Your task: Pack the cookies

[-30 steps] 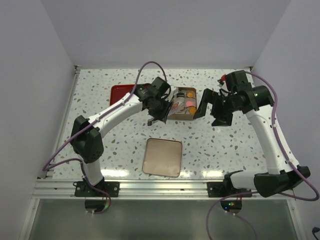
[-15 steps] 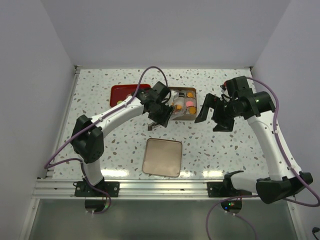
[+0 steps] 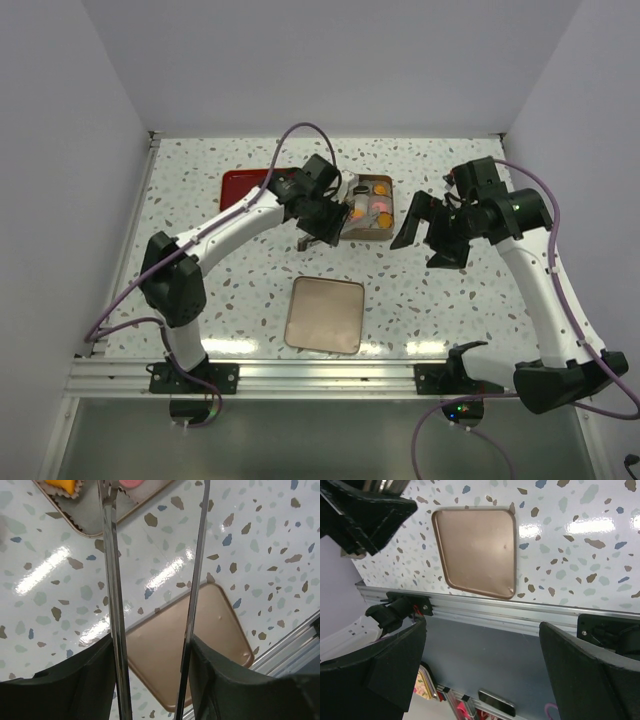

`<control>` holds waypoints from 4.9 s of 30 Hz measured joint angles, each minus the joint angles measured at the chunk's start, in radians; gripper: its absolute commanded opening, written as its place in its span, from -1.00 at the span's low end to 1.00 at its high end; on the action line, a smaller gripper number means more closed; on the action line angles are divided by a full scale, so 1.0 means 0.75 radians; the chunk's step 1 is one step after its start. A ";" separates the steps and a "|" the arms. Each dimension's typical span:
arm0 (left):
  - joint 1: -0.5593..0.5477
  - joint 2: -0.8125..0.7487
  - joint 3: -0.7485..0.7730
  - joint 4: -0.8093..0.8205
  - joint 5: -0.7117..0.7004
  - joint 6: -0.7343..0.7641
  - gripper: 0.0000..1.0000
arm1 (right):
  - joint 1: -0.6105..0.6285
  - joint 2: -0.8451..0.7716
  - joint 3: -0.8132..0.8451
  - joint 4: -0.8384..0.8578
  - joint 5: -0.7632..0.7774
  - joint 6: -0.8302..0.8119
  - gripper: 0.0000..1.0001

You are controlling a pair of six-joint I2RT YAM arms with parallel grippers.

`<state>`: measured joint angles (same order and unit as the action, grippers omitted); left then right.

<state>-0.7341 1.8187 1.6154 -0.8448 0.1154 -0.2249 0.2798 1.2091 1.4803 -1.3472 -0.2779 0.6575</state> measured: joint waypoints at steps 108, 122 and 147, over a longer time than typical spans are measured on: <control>0.751 -0.676 -0.796 0.432 0.515 -0.127 1.00 | 0.525 0.575 -0.350 0.647 0.228 0.065 -1.00; 0.749 -0.700 -0.881 0.601 0.797 -0.103 1.00 | 0.397 0.406 -0.078 0.456 0.190 0.087 -1.00; 0.634 -0.741 -0.950 1.099 1.260 -0.396 -1.00 | 0.305 0.380 -0.042 0.622 0.023 0.274 0.07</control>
<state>-0.2584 1.2629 0.9031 -0.0208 1.0603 -0.5217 0.5083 1.4944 1.4487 -0.8810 -0.2607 0.8631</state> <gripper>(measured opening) 0.169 0.287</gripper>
